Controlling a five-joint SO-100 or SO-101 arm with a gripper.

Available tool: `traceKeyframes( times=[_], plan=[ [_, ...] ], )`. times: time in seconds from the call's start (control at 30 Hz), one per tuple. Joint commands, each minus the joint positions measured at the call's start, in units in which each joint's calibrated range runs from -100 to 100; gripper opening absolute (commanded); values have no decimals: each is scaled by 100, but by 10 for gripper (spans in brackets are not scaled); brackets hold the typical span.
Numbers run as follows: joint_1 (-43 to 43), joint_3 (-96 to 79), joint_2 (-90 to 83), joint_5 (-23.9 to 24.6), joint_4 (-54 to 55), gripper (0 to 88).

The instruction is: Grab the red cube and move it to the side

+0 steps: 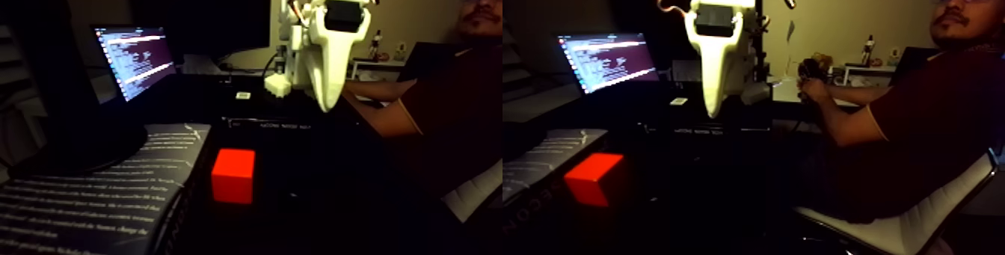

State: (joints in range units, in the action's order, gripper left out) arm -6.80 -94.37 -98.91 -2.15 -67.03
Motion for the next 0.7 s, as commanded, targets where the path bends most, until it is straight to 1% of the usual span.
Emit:
traceKeyframes(
  times=[0.0, 0.67],
  plan=[
    [13, 18, -9, 7, -45, 12],
    [30, 45, 75, -30, 116, 15]
  ],
)
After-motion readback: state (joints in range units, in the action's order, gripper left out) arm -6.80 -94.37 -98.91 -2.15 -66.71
